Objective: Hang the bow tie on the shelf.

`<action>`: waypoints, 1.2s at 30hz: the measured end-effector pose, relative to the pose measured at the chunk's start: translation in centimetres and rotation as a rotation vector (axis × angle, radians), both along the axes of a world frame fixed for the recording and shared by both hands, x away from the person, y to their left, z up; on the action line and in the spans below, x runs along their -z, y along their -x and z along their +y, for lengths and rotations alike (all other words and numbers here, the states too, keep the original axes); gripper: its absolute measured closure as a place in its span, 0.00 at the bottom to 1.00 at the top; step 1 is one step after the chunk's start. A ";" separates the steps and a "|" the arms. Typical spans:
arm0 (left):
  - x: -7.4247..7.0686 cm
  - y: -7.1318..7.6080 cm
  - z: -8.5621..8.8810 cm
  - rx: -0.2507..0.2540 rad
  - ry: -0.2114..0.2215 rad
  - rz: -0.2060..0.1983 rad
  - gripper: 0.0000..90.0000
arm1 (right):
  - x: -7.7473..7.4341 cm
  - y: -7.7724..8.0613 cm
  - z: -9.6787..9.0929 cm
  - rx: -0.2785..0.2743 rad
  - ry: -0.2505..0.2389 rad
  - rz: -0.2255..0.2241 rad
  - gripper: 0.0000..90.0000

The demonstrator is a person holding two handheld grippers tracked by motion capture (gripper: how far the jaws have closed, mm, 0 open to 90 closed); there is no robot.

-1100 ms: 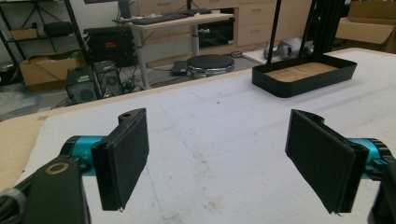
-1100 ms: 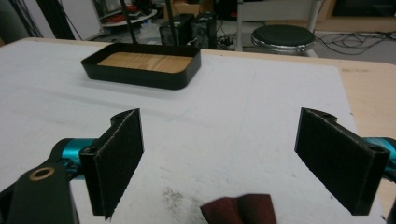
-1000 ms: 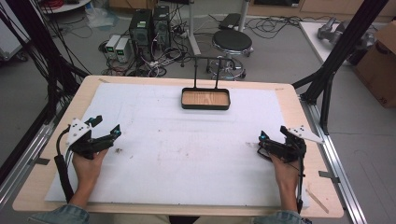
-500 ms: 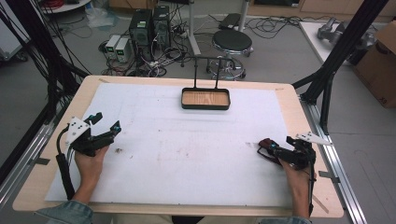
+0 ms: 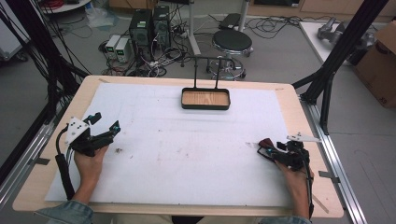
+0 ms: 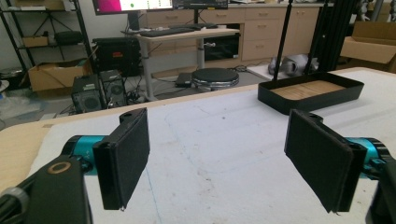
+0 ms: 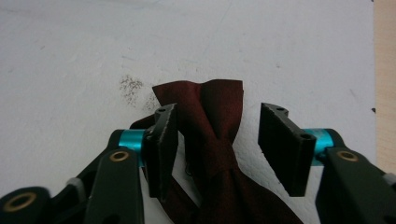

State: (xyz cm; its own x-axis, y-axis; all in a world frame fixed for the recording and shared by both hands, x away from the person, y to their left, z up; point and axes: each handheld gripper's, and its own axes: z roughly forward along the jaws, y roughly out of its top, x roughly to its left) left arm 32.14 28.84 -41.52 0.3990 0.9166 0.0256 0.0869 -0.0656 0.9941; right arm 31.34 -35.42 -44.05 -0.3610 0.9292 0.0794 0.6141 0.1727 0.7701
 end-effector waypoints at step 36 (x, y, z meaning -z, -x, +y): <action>0.1 0.0 -0.2 0.009 -0.003 0.011 0.25 | -1.9 0.7 0.5 0.041 -0.023 -0.088 0.84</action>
